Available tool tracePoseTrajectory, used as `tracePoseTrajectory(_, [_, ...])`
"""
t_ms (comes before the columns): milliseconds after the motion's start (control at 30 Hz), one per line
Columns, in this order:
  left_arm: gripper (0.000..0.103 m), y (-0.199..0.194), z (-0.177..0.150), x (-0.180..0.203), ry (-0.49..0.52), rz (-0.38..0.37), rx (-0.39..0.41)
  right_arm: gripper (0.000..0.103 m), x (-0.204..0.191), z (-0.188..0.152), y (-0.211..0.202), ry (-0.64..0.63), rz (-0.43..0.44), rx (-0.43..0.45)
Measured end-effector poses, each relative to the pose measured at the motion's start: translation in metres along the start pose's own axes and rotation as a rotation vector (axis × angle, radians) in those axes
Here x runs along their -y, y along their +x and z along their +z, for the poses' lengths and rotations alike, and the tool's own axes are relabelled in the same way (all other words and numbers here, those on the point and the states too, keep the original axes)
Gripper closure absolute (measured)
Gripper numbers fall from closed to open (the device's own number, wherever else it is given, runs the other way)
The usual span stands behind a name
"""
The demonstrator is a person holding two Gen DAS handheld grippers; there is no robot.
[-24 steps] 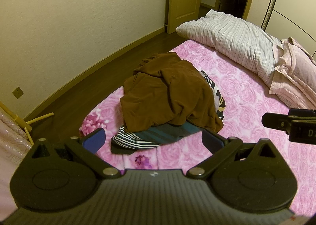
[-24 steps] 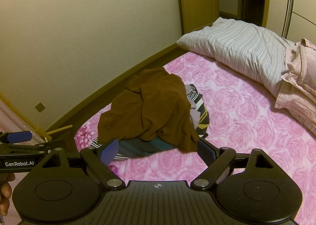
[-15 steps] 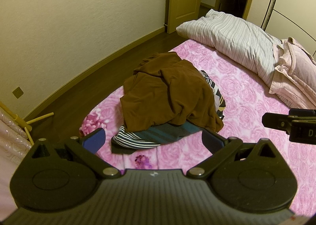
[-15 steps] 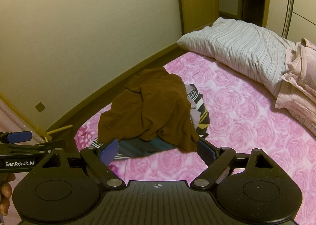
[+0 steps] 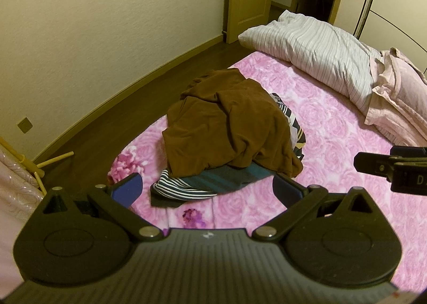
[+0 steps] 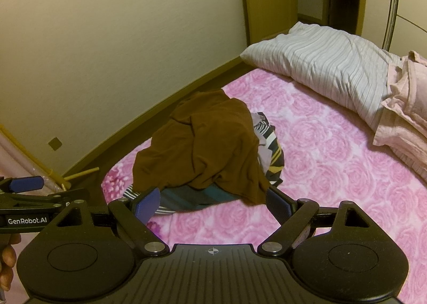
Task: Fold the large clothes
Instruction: 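Move both grippers toward the crumpled brown shirt on the bed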
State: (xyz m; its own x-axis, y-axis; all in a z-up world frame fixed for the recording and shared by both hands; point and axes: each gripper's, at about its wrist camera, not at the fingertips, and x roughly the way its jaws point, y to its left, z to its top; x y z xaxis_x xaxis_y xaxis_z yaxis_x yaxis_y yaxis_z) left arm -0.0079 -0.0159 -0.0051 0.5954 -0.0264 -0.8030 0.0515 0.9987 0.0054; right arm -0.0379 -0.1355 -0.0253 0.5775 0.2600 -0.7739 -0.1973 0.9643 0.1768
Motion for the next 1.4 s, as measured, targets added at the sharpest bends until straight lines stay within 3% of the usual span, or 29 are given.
tracePoseTrajectory(700, [0.001,0.026,0.014,0.047,0.021,0.053,-0.063,0.019,0.059,0.01,0.023,-0.012,0.057,-0.028])
tracePoseTrajectory(900, [0.001,0.048,0.022,0.043,0.053,0.046,-0.075,0.019,0.072,0.017,0.044,-0.026,0.046,-0.021])
tracePoseTrajectory(1067, [0.001,0.098,0.045,0.016,0.102,0.006,-0.1,0.019,0.065,0.03,0.075,-0.061,0.031,-0.01])
tracePoseTrajectory(1267, [0.001,0.192,0.073,-0.012,0.345,-0.016,-0.098,0.019,0.044,0.049,0.14,-0.136,-0.02,-0.041])
tracePoseTrajectory(1400, [0.001,0.268,0.085,-0.034,0.426,-0.046,-0.099,0.02,0.035,0.061,0.202,-0.205,-0.054,-0.087])
